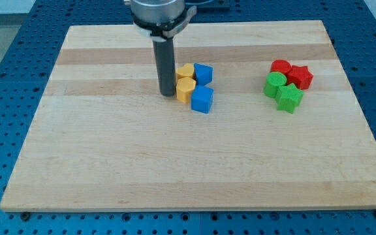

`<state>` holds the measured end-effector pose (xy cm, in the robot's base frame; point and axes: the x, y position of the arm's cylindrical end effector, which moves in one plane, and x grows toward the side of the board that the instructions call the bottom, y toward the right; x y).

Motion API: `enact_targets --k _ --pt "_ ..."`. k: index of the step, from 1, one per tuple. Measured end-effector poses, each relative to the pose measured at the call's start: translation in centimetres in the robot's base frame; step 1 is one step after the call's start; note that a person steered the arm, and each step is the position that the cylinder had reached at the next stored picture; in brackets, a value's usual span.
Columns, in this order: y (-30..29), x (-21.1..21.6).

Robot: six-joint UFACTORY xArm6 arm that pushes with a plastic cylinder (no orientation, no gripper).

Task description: Push group of blocks right a bit

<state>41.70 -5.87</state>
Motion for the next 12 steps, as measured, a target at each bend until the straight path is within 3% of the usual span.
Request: enact_targets --k 1,2,3,4,6,7,8,9,11,12 --pt "-0.5 7.6" --pt "3.8 11.0" --pt "9.4 4.6" --pt "9.5 3.4" --pt "9.5 2.3" --pt "9.9 4.1" --pt "8.8 8.6" --pt "7.2 8.9" --pt "7.0 2.6" --pt "7.0 2.6"
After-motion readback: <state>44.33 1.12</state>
